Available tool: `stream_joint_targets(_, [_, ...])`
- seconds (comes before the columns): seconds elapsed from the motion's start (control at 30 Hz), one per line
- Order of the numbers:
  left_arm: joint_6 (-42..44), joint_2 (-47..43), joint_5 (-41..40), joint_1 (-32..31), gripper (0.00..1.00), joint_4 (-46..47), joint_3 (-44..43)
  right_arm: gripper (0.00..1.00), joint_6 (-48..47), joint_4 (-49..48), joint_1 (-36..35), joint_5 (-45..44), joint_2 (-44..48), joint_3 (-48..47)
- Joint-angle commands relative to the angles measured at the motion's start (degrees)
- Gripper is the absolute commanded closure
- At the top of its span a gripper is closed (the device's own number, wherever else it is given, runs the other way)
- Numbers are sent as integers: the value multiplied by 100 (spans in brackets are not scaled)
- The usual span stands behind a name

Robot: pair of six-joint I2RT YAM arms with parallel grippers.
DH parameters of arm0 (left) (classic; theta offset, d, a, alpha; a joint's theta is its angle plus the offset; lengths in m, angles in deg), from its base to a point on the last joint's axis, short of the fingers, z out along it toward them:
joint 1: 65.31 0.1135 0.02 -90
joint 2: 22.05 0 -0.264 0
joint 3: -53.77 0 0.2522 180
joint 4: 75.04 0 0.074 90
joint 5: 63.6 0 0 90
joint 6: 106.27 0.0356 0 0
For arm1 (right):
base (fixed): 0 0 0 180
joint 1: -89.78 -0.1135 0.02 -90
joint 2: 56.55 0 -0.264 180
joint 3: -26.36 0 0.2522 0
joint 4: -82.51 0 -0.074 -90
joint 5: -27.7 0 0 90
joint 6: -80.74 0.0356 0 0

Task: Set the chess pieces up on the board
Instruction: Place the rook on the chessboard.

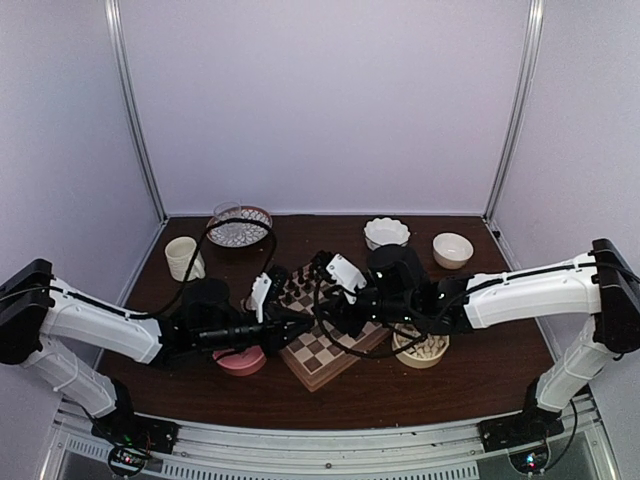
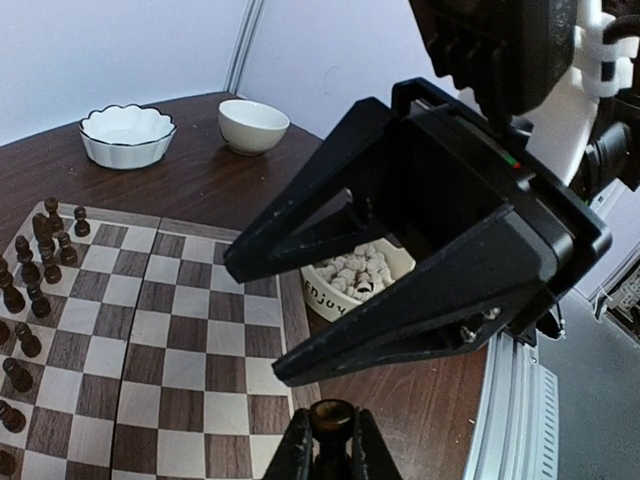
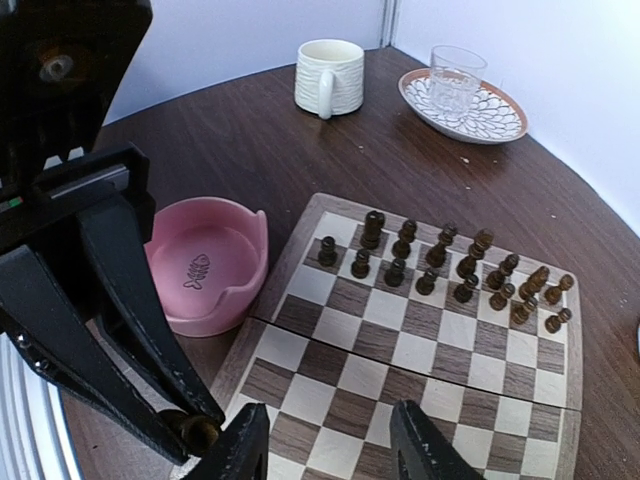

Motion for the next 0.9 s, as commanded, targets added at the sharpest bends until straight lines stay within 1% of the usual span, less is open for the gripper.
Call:
stream_joint_targets(0.0, [229, 503, -43, 11, 100, -72, -531, 57, 21, -257, 46, -1006, 371, 269])
stream_joint_targets(0.03, [249, 649, -102, -10, 98, -271, -661, 57, 21, -374, 83, -1167, 427, 358])
stream_joint_targets(0.1, [355, 880, -325, -97, 97, -526, -884, 57, 307, -519, 187, -1409, 537, 523])
stream_joint_targets(0.23, [683, 1251, -806, -317, 97, -471, -1018, 58, 634, -523, 416, -1670, 692, 658])
stream_joint_targets(0.37, [761, 1552, -936, -369, 97, -322, -1067, 58, 930, -399, 710, -1637, 680, 683])
stream_joint_targets(0.43, [827, 1717, -1175, -405, 97, -255, -1105, 58, 1044, -404, 832, -1580, 655, 711])
stream_joint_targets(0.57, [1142, 1957, -1576, -543, 96, -113, -1135, 58, 1169, -433, 976, -1384, 614, 738])
stream_joint_targets(0.67, [1149, 2095, -1625, -546, 95, -184, -1217, 58, 1197, -433, 1005, -1325, 579, 738])
stream_joint_targets(0.87, [1121, 2129, -1730, -557, 89, -437, -1316, 58, 1223, -416, 1054, -1240, 464, 695])
